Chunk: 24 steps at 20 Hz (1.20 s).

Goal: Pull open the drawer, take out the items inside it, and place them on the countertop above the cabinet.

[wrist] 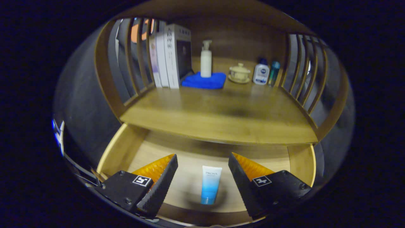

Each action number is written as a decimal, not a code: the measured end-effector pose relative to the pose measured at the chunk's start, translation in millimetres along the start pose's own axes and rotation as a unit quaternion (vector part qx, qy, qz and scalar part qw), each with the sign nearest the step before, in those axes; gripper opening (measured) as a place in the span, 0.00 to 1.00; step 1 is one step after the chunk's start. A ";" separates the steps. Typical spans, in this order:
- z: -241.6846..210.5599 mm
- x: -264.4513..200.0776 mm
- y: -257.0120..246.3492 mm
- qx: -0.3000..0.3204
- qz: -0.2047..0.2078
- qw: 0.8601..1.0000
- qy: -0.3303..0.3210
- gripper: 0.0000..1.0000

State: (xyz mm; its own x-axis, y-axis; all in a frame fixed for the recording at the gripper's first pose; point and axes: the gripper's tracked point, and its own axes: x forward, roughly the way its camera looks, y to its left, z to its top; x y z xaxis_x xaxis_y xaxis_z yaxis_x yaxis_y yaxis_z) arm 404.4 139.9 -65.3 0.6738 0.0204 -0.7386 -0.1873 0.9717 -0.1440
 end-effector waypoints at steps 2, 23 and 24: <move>-18.1 17.3 -1.6 0.002 0.000 0.999 0.052 1.00; -95.1 38.1 -3.5 0.016 -0.013 0.978 0.207 0.46; -91.7 32.8 -4.7 0.014 -0.010 0.980 0.200 0.45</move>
State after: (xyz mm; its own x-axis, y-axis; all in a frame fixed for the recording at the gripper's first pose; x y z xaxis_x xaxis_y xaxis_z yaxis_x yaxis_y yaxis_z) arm 361.9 114.4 -149.2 0.3427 -0.0867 -0.9354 -0.1535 0.9772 -0.1469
